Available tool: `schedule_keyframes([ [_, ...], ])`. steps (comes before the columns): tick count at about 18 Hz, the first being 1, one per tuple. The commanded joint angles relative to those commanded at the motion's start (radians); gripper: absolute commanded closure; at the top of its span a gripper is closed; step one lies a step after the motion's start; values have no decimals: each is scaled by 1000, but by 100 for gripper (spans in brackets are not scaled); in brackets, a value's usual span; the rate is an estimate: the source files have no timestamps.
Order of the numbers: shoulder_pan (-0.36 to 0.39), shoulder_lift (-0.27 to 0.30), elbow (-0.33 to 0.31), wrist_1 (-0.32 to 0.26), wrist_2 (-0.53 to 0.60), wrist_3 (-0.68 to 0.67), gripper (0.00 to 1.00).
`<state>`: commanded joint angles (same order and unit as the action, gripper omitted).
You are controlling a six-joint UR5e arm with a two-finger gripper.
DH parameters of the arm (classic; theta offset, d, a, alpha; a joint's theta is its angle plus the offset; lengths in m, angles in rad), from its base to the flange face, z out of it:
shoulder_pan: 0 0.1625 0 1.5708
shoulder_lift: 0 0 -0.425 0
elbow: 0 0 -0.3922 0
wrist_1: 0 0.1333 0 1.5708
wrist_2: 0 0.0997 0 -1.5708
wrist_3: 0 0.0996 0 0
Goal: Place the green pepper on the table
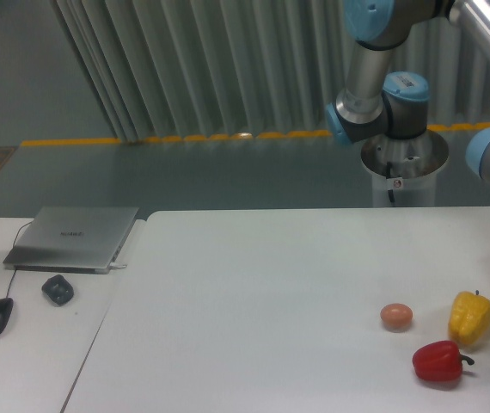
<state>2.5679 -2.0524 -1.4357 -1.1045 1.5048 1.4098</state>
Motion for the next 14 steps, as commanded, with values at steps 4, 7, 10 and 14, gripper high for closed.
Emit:
schedule_keyframes([
  [4,0,2,-12,8,0,0,26],
  [7,-2,5,-20,18,-2,5,0],
  [10,-8,12,-23,22,-2,6,0],
  [14,-15,24,-22,20,-2,5,0],
])
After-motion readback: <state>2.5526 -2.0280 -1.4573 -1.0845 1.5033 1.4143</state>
